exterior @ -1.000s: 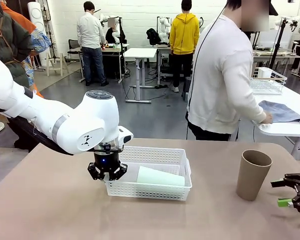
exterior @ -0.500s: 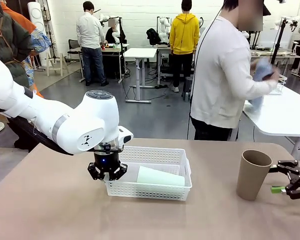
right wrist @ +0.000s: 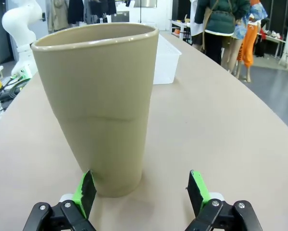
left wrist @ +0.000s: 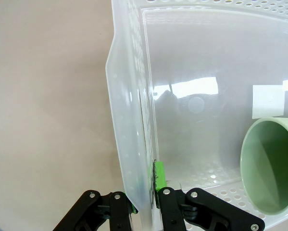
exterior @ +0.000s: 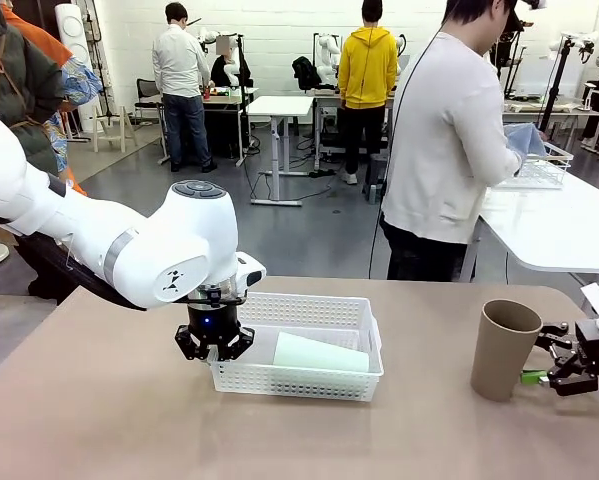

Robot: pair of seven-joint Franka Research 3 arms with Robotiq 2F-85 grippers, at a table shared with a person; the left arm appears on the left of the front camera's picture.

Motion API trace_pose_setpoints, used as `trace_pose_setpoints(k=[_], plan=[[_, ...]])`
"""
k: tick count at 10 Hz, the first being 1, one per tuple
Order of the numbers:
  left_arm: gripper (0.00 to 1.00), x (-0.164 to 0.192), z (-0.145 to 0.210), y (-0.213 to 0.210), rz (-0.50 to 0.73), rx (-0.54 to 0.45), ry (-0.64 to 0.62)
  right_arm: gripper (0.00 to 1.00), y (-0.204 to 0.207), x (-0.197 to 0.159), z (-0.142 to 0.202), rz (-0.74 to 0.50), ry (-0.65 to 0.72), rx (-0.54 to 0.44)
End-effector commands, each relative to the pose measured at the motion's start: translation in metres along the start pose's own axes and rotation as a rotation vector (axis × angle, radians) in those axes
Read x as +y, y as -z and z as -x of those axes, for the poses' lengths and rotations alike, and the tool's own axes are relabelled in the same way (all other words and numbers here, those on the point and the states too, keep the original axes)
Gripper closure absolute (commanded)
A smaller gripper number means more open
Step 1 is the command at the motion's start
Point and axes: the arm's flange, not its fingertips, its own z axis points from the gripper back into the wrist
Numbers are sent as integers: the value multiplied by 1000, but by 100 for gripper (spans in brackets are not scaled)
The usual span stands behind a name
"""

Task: Clean and organize the cups into the basket.
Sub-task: Pick up the Reusable plastic cup from the right side of the table and stack it inside the Organizing basket in the center of the table.

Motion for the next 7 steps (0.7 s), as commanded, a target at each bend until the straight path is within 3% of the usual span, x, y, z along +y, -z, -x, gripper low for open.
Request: trace_pose_setpoints(k=[1, 7], plan=[[100, -2, -1, -1, 1, -3, 0, 0, 9, -6, -3, -17, 59, -15], [100, -2, -1, -1, 1, -3, 0, 0, 11, 4, -7, -83, 60, -47]])
